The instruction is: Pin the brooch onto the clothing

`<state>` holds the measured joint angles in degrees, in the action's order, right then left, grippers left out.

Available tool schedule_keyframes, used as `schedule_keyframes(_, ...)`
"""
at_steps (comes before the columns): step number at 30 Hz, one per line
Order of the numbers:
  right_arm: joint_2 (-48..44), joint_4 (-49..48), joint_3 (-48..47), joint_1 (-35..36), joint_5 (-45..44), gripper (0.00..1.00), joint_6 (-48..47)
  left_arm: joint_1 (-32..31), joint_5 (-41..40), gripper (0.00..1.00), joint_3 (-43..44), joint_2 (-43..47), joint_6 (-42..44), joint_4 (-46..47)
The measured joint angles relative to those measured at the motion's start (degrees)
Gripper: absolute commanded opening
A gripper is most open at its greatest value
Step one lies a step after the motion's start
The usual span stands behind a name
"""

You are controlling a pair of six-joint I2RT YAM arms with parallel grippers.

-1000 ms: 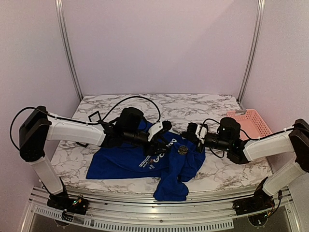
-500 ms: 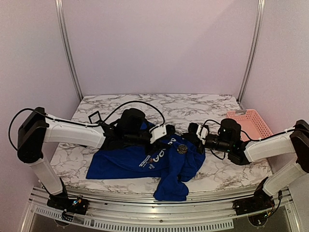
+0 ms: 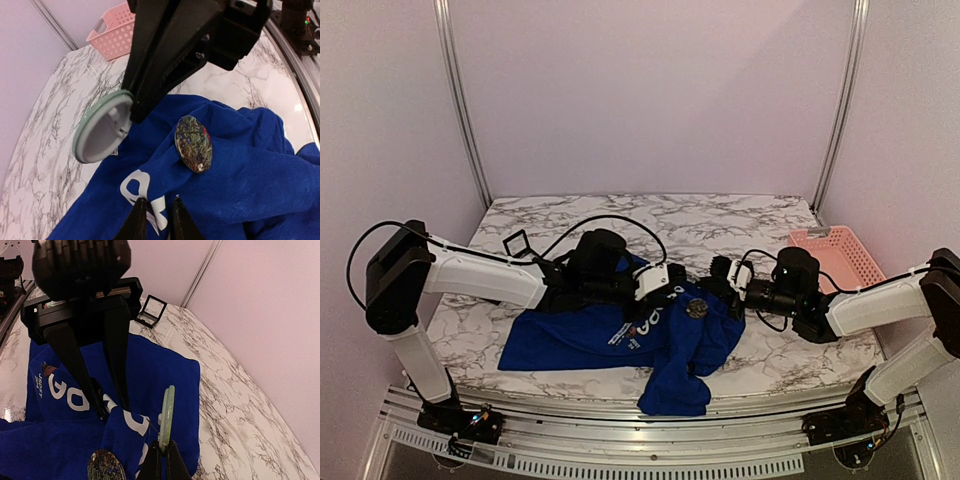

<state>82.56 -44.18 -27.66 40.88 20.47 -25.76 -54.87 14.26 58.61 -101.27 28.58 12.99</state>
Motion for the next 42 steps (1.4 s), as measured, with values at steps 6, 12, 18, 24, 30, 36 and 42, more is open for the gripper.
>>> schedule_keyframes(6,0.09,-0.07,0.00,0.04,0.04,0.00,-0.02,-0.02,2.47,0.00,0.00,0.02,-1.66,1.79)
schedule_keyframes(12,0.13,-0.28,0.04,1.14,-0.17,0.00,-0.50,0.02,4.96,0.00,0.57,0.24,-8.11,0.35)
schedule_keyframes(18,0.13,-1.38,1.07,2.12,-0.35,0.00,-1.49,0.15,7.50,0.00,2.08,1.33,-14.91,-2.29)
schedule_keyframes(24,0.15,-1.40,2.12,2.56,-0.72,0.00,-1.79,0.31,8.22,0.00,2.43,2.10,-17.33,-3.26)
schedule_keyframes(30,0.11,-1.73,2.69,3.19,-1.79,0.00,-2.10,0.39,8.24,0.00,2.54,2.10,-18.45,-3.82)
schedule_keyframes(36,-0.76,-2.21,3.08,4.11,-3.69,0.00,-2.19,0.42,8.17,0.00,2.73,2.10,-19.02,-3.96)
schedule_keyframes(42,-5.35,-2.12,3.67,4.39,-5.64,0.00,-1.84,0.61,8.48,0.02,2.78,2.23,-18.58,-4.79)
